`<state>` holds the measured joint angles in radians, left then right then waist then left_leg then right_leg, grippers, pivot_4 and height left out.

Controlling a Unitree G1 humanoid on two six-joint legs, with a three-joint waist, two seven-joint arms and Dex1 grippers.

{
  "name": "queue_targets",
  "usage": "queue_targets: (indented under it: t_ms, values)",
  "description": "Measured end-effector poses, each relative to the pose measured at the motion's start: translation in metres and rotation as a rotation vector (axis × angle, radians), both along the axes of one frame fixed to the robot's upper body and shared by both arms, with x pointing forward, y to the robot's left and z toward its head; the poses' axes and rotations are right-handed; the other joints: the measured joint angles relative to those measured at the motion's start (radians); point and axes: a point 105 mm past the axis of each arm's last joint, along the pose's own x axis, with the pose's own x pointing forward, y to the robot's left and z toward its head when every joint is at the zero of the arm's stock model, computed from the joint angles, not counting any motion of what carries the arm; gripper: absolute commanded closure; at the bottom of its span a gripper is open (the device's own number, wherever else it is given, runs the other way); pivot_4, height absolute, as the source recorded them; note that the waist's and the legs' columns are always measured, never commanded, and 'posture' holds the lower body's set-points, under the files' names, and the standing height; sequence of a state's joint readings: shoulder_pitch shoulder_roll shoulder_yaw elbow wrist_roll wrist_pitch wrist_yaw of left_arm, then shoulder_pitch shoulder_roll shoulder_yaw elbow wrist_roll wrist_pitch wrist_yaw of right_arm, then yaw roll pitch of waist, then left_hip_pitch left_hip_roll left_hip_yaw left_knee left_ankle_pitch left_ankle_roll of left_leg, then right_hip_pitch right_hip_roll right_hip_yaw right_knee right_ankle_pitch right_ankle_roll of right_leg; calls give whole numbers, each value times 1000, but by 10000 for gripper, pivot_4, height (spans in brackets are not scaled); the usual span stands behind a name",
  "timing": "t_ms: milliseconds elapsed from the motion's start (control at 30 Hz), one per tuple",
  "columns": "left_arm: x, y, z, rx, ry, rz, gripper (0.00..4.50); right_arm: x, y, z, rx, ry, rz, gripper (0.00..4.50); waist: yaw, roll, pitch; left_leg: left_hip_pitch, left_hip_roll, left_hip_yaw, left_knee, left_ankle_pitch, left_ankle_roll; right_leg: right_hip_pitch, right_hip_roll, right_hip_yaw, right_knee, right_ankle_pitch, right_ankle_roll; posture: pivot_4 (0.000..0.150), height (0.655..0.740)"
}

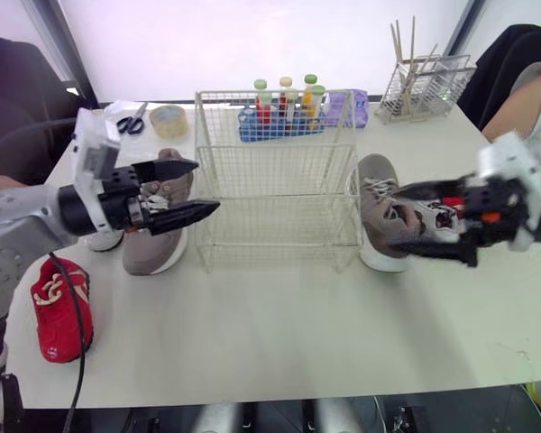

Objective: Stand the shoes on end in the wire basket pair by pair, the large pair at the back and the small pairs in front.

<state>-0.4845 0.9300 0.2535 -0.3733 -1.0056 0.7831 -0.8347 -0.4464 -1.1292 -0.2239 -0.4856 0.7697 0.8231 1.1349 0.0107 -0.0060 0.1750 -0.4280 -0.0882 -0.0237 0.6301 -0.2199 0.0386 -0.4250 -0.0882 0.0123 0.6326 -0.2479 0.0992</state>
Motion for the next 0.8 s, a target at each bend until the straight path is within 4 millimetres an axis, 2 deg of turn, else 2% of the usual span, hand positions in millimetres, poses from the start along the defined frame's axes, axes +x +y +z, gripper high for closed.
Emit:
queue_targets:
  t_ms: [67,133,233,367,600,733,800]
  values:
    - [1,-1,-1,-4,-2,-9,493,5,2,0,-2,-13,-13,0,0,0,0,0,0,0,1,0,1,1,0,0,-1,0,0,1500,7400]
    - [1,-2,-2,-10,-1,-13,493,14,-5,-2,-10,-34,-75,0,5,-1,0,0,-1,0,1,-1,1,1,-1,0,-2,0,0,1500,7400]
    - [-1,-3,-6,-10,6,-17,493,28,-30,-6,-3,-57,-265,0,7,-1,0,-1,-1,0,1,-1,2,2,-1,0,-2,0,0,1500,7400]
    - [-3,-2,-12,-13,23,-16,493,32,-63,2,90,-118,-579,0,3,-3,-1,-1,0,0,0,-1,1,0,0,0,-1,1,2,1500,7400]
    - [9,-17,-9,-43,-4,-95,493,19,-42,-51,213,-28,-857,0,5,-3,-2,0,-1,-1,1,1,-1,0,0,0,1,1,2,1500,7400]
    - [15,-26,-5,-43,-12,-139,493,22,-55,-61,273,-72,-1115,0,3,-3,-2,0,-2,-1,1,1,-1,0,0,0,1,1,2,1500,7400]
    - [17,-29,-3,-42,-20,-151,493,23,-59,-65,279,-81,-1185,0,2,-3,-2,0,-1,0,1,3,0,0,1,0,1,1,3,1500,7400]
